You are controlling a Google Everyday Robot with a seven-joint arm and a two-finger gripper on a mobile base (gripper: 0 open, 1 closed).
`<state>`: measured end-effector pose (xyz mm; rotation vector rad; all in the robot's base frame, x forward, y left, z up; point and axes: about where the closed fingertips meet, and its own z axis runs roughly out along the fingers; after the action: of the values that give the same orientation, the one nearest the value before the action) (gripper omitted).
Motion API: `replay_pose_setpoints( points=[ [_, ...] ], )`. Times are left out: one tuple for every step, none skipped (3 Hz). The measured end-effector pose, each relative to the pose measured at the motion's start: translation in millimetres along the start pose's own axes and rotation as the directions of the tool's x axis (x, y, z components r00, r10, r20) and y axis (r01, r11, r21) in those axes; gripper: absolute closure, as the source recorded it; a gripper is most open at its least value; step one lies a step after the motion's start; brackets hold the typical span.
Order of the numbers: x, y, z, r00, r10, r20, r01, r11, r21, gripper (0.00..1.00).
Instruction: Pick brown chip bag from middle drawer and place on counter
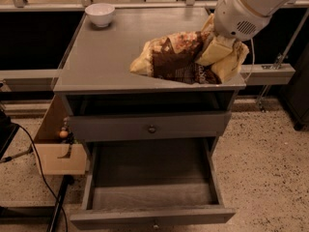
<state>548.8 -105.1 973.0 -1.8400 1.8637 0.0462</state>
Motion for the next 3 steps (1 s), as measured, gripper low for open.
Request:
replay_pose_setpoints(
  points=[
    [5.0,-26.5,37.3,0.994,0.034,0.105,-0.042,0.9964,0.073,1.0],
    [5.3,-56.3,67.3,0.98,0.043,0.196,-0.071,0.9876,0.14,1.0],
    [4.3,-69.1,76.5,0.974,0.044,0.224,-0.084,0.9815,0.172,1.0]
  ],
)
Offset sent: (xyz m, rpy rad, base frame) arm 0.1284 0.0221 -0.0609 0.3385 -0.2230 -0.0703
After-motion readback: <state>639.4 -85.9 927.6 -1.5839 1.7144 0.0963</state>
